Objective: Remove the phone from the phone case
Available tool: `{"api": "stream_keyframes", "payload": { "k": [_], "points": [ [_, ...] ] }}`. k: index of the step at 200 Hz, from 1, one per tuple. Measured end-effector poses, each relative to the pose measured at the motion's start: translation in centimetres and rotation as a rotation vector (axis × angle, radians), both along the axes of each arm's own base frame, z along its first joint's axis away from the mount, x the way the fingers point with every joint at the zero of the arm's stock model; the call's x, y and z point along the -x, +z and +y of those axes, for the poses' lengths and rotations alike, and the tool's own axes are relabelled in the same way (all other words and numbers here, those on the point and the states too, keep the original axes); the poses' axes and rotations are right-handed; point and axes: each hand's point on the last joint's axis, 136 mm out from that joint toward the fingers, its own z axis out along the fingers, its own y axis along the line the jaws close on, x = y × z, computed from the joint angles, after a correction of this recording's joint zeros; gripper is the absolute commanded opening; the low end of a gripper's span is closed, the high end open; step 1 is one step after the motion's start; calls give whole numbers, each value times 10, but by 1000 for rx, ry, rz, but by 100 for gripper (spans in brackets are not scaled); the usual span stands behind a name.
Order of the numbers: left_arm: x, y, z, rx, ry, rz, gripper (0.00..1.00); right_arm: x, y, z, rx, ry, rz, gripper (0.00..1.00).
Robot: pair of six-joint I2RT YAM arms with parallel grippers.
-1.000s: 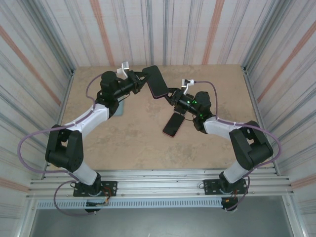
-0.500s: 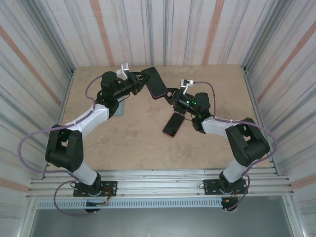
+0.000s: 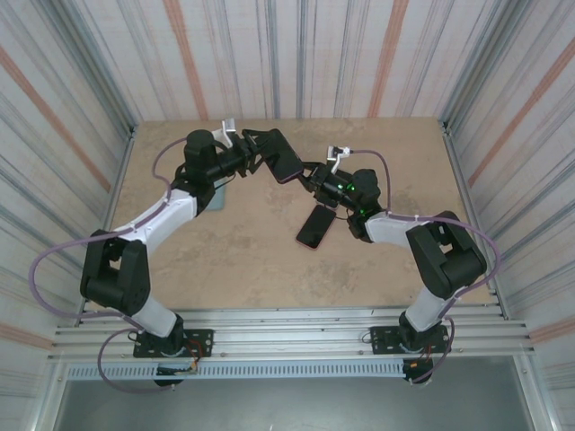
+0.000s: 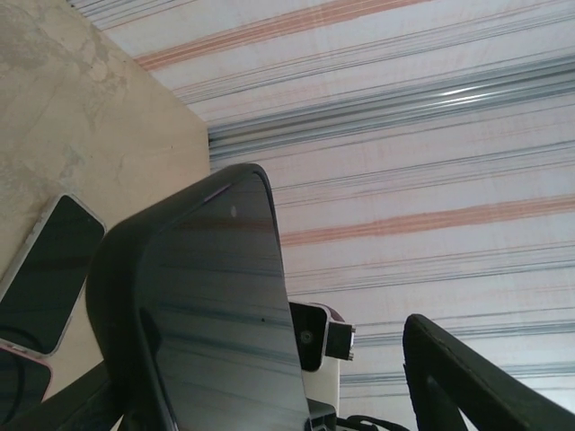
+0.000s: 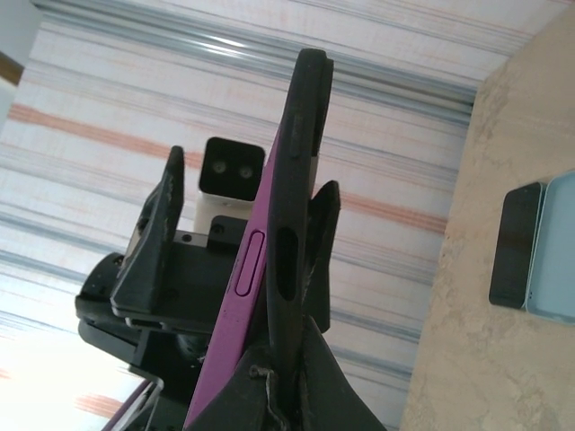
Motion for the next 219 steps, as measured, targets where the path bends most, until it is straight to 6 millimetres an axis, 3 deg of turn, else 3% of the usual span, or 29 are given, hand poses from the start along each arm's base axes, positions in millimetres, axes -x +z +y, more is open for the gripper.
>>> {"api": "stream_keyframes", "payload": {
  "k": [42, 85, 146, 219],
  "points": [
    [17, 4, 7, -4, 4, -8, 70, -13, 9, -1, -21, -44, -18, 3],
    [47, -4, 8, -6, 6, 7, 68, -30, 4, -5, -28, -117, -1, 3],
    [80, 9, -25, 42, -25, 16, 55, -44, 1, -9, -29, -200, -1, 3],
    [73, 11, -29, 93, 50, 42, 47, -39, 13, 5, -26, -215, -57, 3]
  ]
}}
